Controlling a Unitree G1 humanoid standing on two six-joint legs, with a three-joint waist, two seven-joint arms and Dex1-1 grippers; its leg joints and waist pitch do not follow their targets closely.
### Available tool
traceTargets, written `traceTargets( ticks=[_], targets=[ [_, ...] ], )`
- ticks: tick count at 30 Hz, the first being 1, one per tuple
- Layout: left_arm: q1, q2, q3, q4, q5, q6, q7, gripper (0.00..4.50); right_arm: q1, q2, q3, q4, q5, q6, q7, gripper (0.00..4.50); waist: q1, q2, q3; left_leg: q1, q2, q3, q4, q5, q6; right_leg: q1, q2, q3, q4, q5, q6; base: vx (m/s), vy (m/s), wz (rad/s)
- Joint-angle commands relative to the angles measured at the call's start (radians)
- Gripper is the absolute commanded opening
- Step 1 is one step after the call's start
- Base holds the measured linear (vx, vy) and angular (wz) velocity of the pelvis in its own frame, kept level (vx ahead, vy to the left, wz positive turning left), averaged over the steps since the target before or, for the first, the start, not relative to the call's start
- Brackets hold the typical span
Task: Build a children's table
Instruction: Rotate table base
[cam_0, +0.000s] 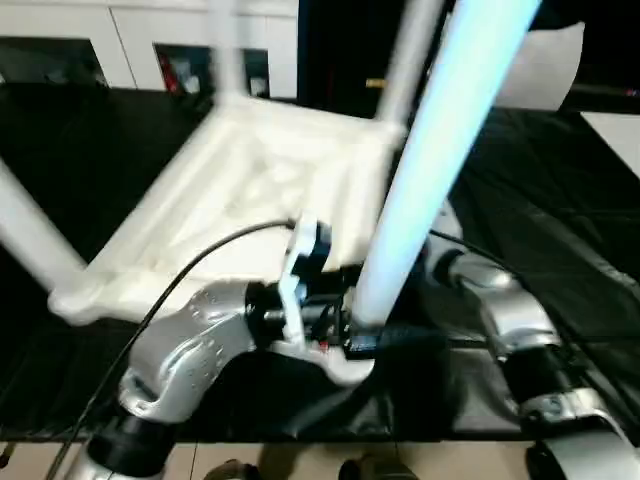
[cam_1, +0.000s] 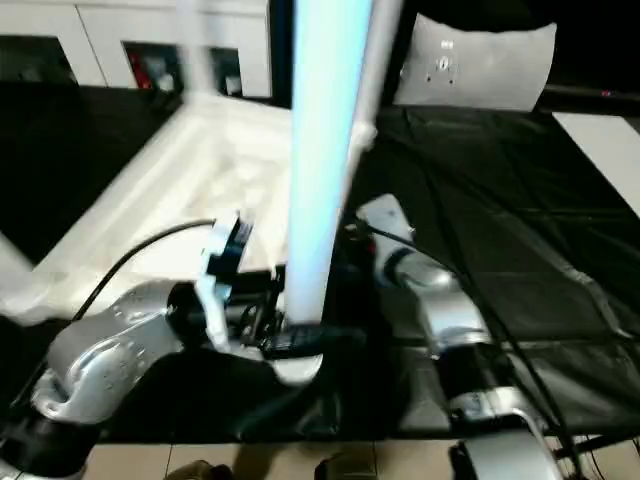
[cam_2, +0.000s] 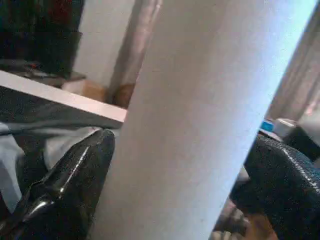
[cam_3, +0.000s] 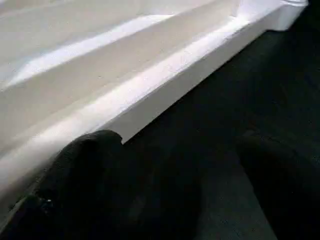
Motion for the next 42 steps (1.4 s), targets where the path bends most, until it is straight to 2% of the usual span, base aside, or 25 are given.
traceTargets(
  ticks=[1, 3, 6, 7, 9, 10, 11, 12, 13, 14, 16, 17, 18, 22, 24, 27, 29, 30, 31, 32, 33, 35, 37, 39, 42],
  targets=[
    [-0.046, -0.045, -0.015, 0.063, 0.067, -0.076, 0.039, 4.44, -0.010, 0.033, 0.010, 0.029, 0.041, -0.035, 0.047, 4.50, 0.006, 0.013, -0.068, 0.018, 0.077, -0.035, -0.070, -0.033, 0.026, 0.044, -0.094, 0.055, -0.062, 0.051, -0.280, 0.000, 0.000, 0.00],
    [-0.066, -0.070, -0.009, 0.094, 0.084, -0.101, 0.057, 4.44, -0.010, 0.033, 0.003, 0.062, 0.029, -0.059, 0.024, 4.50, 0.006, 0.009, -0.069, 0.016, 0.080, -0.035, -0.071, -0.030, 0.035, 0.047, -0.097, 0.053, -0.061, 0.076, -0.294, 0.000, 0.000, 0.00],
    [-0.112, -0.101, -0.004, 0.172, 0.166, -0.184, 0.120, 4.44, 0.001, 0.012, -0.020, 0.106, -0.005, -0.084, -0.039, 4.50, 0.009, 0.008, -0.068, 0.017, 0.080, -0.034, -0.071, -0.041, 0.034, 0.048, -0.098, 0.053, -0.064, 0.065, -0.301, 0.000, 0.000, 0.00],
    [-0.131, -0.107, -0.004, 0.210, 0.211, -0.219, 0.154, 4.44, 0.008, 0.005, -0.038, 0.115, -0.006, -0.091, -0.055, 4.50, 0.010, 0.010, -0.069, 0.017, 0.079, -0.034, -0.070, -0.051, 0.035, 0.048, -0.098, 0.053, -0.067, 0.054, -0.300, 0.000, 0.000, 0.00],
    [-0.149, -0.119, 0.008, 0.260, 0.250, -0.269, 0.173, 4.44, 0.032, -0.021, -0.069, 0.118, -0.005, -0.099, -0.071, 4.50, 0.013, 0.013, -0.069, 0.018, 0.079, -0.036, -0.070, -0.075, 0.030, 0.050, -0.101, 0.054, -0.070, 0.017, -0.293, 0.000, 0.000, 0.00],
    [-0.153, -0.122, 0.013, 0.275, 0.262, -0.289, 0.175, 4.44, 0.046, -0.036, -0.086, 0.116, 0.000, -0.100, -0.076, 4.50, 0.014, 0.007, -0.068, 0.017, 0.079, -0.036, -0.070, -0.085, 0.028, 0.051, -0.101, 0.054, -0.073, -0.004, -0.286, 0.000, 0.000, 0.00],
    [-0.153, -0.122, 0.015, 0.283, 0.272, -0.304, 0.175, 4.44, 0.062, -0.050, -0.102, 0.112, 0.006, -0.099, -0.080, 4.50, 0.019, 0.017, -0.070, 0.018, 0.079, -0.037, -0.069, -0.083, 0.026, 0.052, -0.103, 0.055, -0.074, -0.015, -0.282, 0.000, 0.000, 0.00],
    [-0.154, -0.121, 0.016, 0.290, 0.283, -0.313, 0.177, 4.44, 0.076, -0.064, -0.109, 0.111, 0.008, -0.103, -0.081, 4.50, 0.019, 0.013, -0.070, 0.018, 0.079, -0.035, -0.069, -0.085, 0.026, 0.051, -0.102, 0.055, -0.076, -0.018, -0.279, 0.000, 0.000, 0.00],
    [-0.155, -0.118, 0.016, 0.296, 0.295, -0.320, 0.182, 4.44, 0.091, -0.079, -0.113, 0.109, 0.007, -0.106, -0.082, 4.50, 0.022, 0.016, -0.073, 0.018, 0.079, -0.035, -0.068, -0.080, 0.025, 0.052, -0.100, 0.054, -0.074, -0.007, -0.280, 0.000, 0.000, 0.00],
    [-0.154, -0.116, 0.018, 0.301, 0.303, -0.324, 0.188, 4.44, 0.107, -0.093, -0.119, 0.104, 0.007, -0.108, -0.082, 4.50, 0.022, 0.014, -0.072, 0.016, 0.079, -0.035, -0.068, -0.079, 0.028, 0.053, -0.100, 0.054, -0.074, -0.002, -0.280, 0.000, 0.000, 0.00],
    [-0.153, -0.116, 0.024, 0.316, 0.325, -0.341, 0.213, 4.44, 0.146, -0.121, -0.136, 0.082, 0.011, -0.108, -0.080, 4.50, 0.023, 0.016, -0.071, 0.016, 0.079, -0.035, -0.069, -0.102, 0.033, 0.051, -0.100, 0.052, -0.078, -0.035, -0.281, 0.000, 0.000, 0.00],
    [-0.150, -0.117, 0.023, 0.318, 0.334, -0.354, 0.219, 4.44, 0.157, -0.125, -0.140, 0.074, 0.012, -0.110, -0.080, 4.50, 0.024, 0.024, -0.071, 0.018, 0.078, -0.037, -0.069, -0.121, 0.031, 0.051, -0.101, 0.053, -0.081, -0.071, -0.279, 0.000, 0.000, 0.00],
    [-0.142, -0.114, 0.024, 0.314, 0.335, -0.353, 0.219, 4.44, 0.175, -0.133, -0.151, 0.051, 0.017, -0.107, -0.079, 4.50, 0.022, 0.021, -0.073, 0.018, 0.078, -0.037, -0.069, -0.133, 0.029, 0.051, -0.100, 0.052, -0.085, -0.090, -0.274, 0.000, 0.000, 0.00],
    [-0.113, -0.079, 0.012, 0.302, 0.358, -0.361, 0.199, 4.44, 0.217, -0.151, -0.179, -0.024, 0.035, -0.098, -0.059, 4.50, 0.019, 0.021, -0.074, 0.014, 0.077, -0.039, -0.071, -0.144, 0.040, 0.050, -0.100, 0.051, -0.088, -0.132, -0.257, 0.000, 0.000, 0.00],
    [-0.076, -0.021, -0.002, 0.279, 0.348, -0.349, 0.114, 4.44, 0.253, -0.168, -0.194, -0.119, 0.080, -0.102, 0.005, 4.50, 0.018, 0.027, -0.078, 0.011, 0.076, -0.041, -0.069, -0.139, 0.049, 0.050, -0.100, 0.052, -0.088, -0.144, -0.246, 0.000, 0.000, 0.00],
    [-0.039, 0.087, -0.033, 0.269, 0.365, -0.347, -0.006, 4.44, 0.309, -0.214, -0.187, -0.270, 0.143, -0.104, 0.126, 4.50, 0.015, 0.033, -0.082, 0.012, 0.079, -0.043, -0.071, -0.135, 0.062, 0.046, -0.097, 0.050, -0.085, -0.133, -0.236, 0.000, 0.000, 0.00],
    [-0.042, 0.165, -0.054, 0.314, 0.406, -0.358, -0.066, 4.44, 0.347, -0.252, -0.182, -0.358, 0.184, -0.095, 0.204, 4.50, 0.018, 0.039, -0.079, 0.017, 0.082, -0.042, -0.076, -0.145, 0.064, 0.040, -0.095, 0.048, -0.085, -0.125, -0.240, 0.000, 0.000, 0.00],
    [-0.042, 0.165, -0.054, 0.314, 0.406, -0.358, -0.066, 4.18, 0.347, -0.252, -0.182, -0.358, 0.184, -0.095, 0.204, 4.50, 0.019, 0.039, -0.079, 0.019, 0.083, -0.042, -0.077, -0.147, 0.062, 0.039, -0.095, 0.048, -0.085, -0.126, -0.240, 0.000, 0.000, 0.00],
    [-0.046, 0.187, -0.062, 0.337, 0.431, -0.372, -0.076, 4.18, 0.361, -0.267, -0.177, -0.380, 0.190, -0.097, 0.228, 4.50, 0.018, 0.040, -0.079, 0.019, 0.083, -0.042, -0.077, -0.148, 0.059, 0.038, -0.096, 0.048, -0.084, -0.125, -0.244, 0.000, 0.000, 0.00],
    [-0.050, 0.201, -0.068, 0.359, 0.451, -0.390, -0.081, 4.10, 0.375, -0.282, -0.172, -0.403, 0.196, -0.099, 0.253, 4.50, 0.023, 0.045, -0.077, 0.021, 0.083, -0.042, -0.078, -0.154, 0.054, 0.037, -0.097, 0.049, -0.087, -0.129, -0.244, 0.000, 0.000, 0.00],
    [-0.062, 0.211, -0.070, 0.388, 0.471, -0.404, -0.085, 4.05, 0.382, -0.296, -0.169, -0.425, 0.204, -0.091, 0.280, 4.50, 0.023, 0.043, -0.077, 0.021, 0.082, -0.041, -0.077, -0.155, 0.053, 0.038, -0.097, 0.050, -0.088, -0.128, -0.243, 0.000, 0.000, 0.00],
    [-0.078, 0.227, -0.073, 0.435, 0.492, -0.437, -0.107, 3.79, 0.412, -0.329, -0.157, -0.486, 0.217, -0.077, 0.334, 4.50, 0.032, 0.053, -0.078, 0.026, 0.082, -0.041, -0.078, -0.165, 0.047, 0.036, -0.096, 0.050, -0.091, -0.118, -0.239, 0.000, 0.000, 0.00],
    [-0.076, 0.234, -0.070, 0.443, 0.476, -0.437, -0.142, 3.64, 0.446, -0.362, -0.145, -0.558, 0.243, -0.043, 0.382, 4.50, 0.037, 0.059, -0.080, 0.024, 0.085, -0.044, -0.080, -0.151, 0.045, 0.042, -0.101, 0.050, -0.084, -0.074, -0.252, 0.000, 0.000, 0.00],
    [-0.070, 0.247, -0.076, 0.439, 0.476, -0.437, -0.166, 3.48, 0.471, -0.389, -0.133, -0.604, 0.260, -0.018, 0.418, 4.50, 0.036, 0.056, -0.081, 0.018, 0.084, -0.044, -0.078, -0.130, 0.058, 0.045, -0.103, 0.050, -0.080, -0.031, -0.269, 0.000, 0.000, 0.00],
    [-0.065, 0.267, -0.087, 0.431, 0.497, -0.423, -0.172, 3.20, 0.499, -0.430, -0.110, -0.662, 0.266, 0.017, 0.462, 4.50, 0.037, 0.056, -0.078, 0.018, 0.084, -0.044, -0.076, -0.135, 0.071, 0.044, -0.106, 0.050, -0.083, -0.059, -0.269, 0.000, 0.000, 0.00]
  ],
)
